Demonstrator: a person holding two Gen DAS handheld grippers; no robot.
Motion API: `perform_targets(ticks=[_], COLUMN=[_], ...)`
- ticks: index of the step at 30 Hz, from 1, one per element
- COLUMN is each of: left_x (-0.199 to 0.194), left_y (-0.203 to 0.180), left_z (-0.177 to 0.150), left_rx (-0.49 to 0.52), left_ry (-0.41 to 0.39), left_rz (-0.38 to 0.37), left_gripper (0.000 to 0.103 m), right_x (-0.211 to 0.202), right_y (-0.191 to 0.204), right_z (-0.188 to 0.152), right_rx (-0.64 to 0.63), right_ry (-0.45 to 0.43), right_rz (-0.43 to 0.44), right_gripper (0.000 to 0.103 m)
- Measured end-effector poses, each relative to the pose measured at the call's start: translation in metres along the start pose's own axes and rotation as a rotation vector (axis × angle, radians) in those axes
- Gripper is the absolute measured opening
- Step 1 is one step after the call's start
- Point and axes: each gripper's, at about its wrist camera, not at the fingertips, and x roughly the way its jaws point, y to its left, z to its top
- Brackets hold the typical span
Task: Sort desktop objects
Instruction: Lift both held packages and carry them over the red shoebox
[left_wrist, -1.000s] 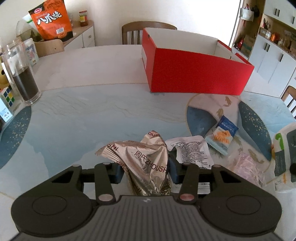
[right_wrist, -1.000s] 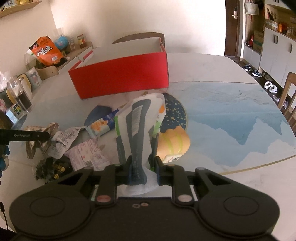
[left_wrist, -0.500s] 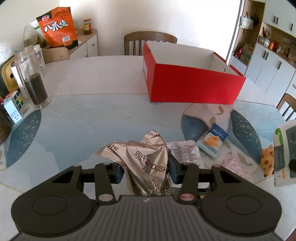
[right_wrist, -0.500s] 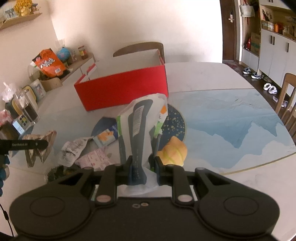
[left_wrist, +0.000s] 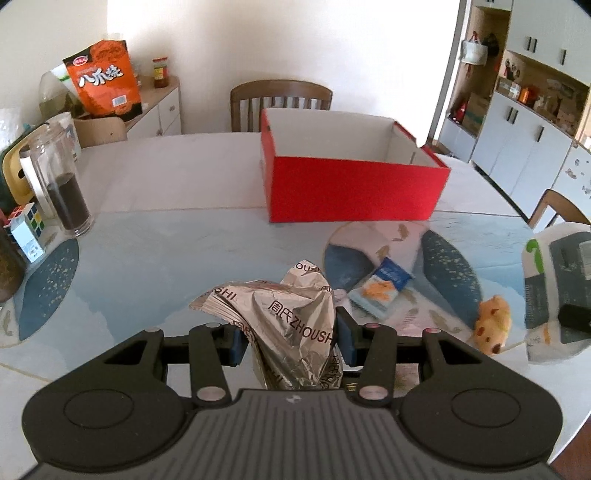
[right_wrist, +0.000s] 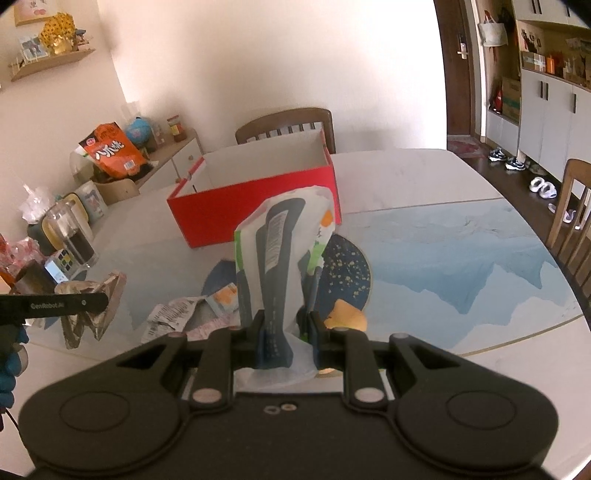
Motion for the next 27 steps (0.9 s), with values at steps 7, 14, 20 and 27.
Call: perform_targets(ticks=[7, 14, 20, 27], left_x=[-0.013, -0.01, 0.007, 0.028], left_y=[-0.016, -0.024, -0.022, -0.02], left_z=[0.007, 0.032, 0.063, 0.094], left_rx=[0.032, 0.066, 0.098, 0.136], left_ry=[-0.022, -0.041, -0.057, -0.063], left_rz=[-0.013, -0.027, -0.055, -0.089], left_gripper=[0.046, 0.046, 0.046, 0.046], right_x=[-0.01, -0.01, 0.006, 0.028], right_y=[0.003, 0.009, 0.013, 0.016], right_z=[0.008, 0.024, 0.047, 0.078], right_rx=[-0.021, -0.051, -0.044, -0.014], right_ry=[-0.013, -0.028, -0.036, -0.032], right_rz=[0.001, -0.013, -0.007, -0.008], right_gripper=[0.021, 0.021, 0.021, 0.021])
